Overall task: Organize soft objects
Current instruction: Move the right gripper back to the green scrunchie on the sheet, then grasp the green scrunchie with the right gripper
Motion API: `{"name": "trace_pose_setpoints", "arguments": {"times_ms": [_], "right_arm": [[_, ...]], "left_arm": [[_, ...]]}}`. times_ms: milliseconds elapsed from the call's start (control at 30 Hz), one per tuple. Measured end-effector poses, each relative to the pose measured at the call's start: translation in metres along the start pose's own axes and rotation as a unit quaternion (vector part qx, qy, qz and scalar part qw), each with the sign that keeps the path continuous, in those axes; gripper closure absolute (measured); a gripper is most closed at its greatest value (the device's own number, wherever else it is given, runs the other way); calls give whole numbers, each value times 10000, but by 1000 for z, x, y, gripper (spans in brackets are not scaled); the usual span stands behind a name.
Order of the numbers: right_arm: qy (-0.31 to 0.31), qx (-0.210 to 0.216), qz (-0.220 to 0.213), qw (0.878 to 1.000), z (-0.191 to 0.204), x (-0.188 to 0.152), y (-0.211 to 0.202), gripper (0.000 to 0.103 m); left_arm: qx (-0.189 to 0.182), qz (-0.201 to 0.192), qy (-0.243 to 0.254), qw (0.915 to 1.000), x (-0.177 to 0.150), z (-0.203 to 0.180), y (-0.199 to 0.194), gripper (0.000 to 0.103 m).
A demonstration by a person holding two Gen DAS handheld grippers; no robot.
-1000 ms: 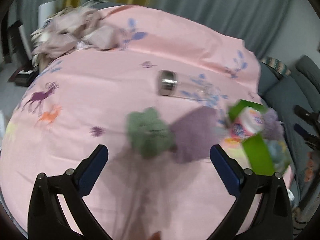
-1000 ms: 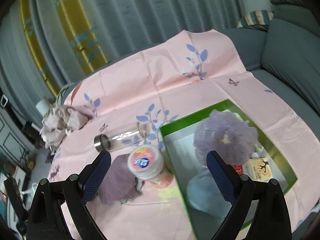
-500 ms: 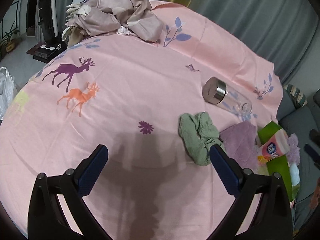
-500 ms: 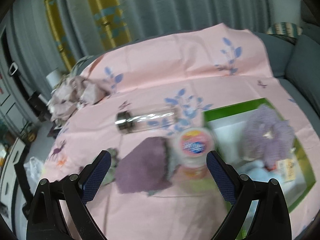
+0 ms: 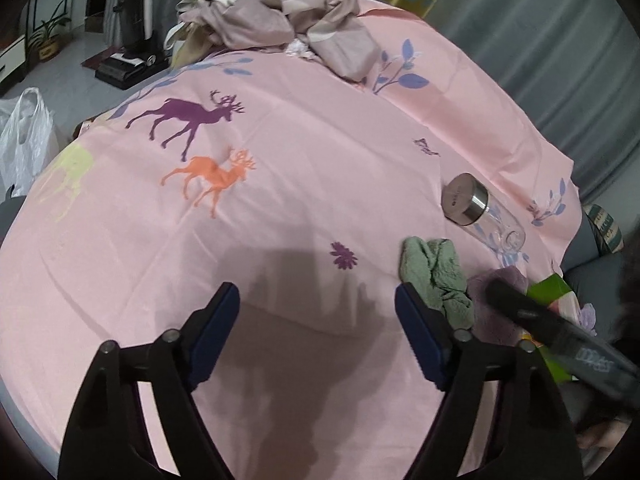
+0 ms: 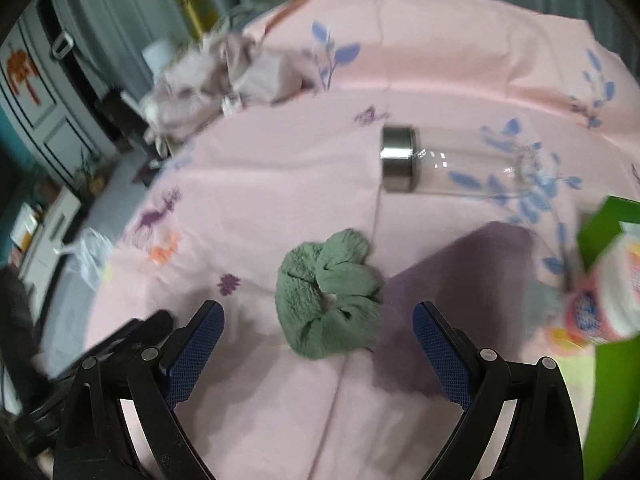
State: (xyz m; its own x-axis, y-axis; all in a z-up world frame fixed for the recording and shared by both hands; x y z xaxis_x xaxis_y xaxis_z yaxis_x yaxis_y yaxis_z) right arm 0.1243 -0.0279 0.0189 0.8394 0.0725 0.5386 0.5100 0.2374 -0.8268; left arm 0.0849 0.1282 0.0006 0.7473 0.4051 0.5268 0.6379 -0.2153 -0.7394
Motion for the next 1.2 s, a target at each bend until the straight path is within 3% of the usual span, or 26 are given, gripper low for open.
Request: {"name": "trace_pose_setpoints", "arguments": {"times_ms": [200, 267, 367, 467, 533, 600, 733, 1000, 1200], "right_arm": [[4, -215, 560, 9982, -4, -3, 49, 11], [36, -313, 675, 9972, -8, -6, 58, 16], [-8, -438, 587, 9973, -10, -6, 62, 17], [-222, -683, 412, 9966, -10, -5, 58, 43], [-256, -521, 381, 9976, -7, -4, 58, 71], [-109, -301, 517, 9981, -6, -9, 51, 82], [-93, 373, 581, 9976, 11, -22, 25, 83], [169, 844, 760, 9934, 10, -76, -20, 83], [503, 567, 843, 9936, -12, -109, -30, 82]], "left_arm": [[73, 108, -46, 9999, 0, 6, 1, 35], [85, 135, -58, 9999, 1, 8, 2, 38], [12, 180, -60, 9998, 0, 7, 3, 38], [-19, 183, -18, 9998, -1, 4, 2, 38], [-7, 191, -4, 9998, -1, 4, 2, 38], [-8, 200, -10, 9998, -1, 5, 3, 38], [-30, 262, -36, 9996, -2, 5, 4, 38], [74, 302, 237, 9992, -10, -1, 6, 38], [-16, 468, 510, 9976, -24, -15, 8, 41]]}}
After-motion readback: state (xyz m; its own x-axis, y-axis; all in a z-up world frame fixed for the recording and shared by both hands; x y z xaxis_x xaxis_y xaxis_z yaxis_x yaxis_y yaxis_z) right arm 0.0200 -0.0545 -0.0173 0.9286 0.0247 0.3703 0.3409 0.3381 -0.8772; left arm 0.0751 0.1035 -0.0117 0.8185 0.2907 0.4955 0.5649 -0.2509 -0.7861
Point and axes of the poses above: each gripper's, at about its wrist camera, not at the fingertips, and y roughly the way its jaws point, z to its left, x to its top, the point moved 9 cm from there along y, roughly the way its jaws point, and after that the axes turned 1 degree about -y, right-handed, at the moved point
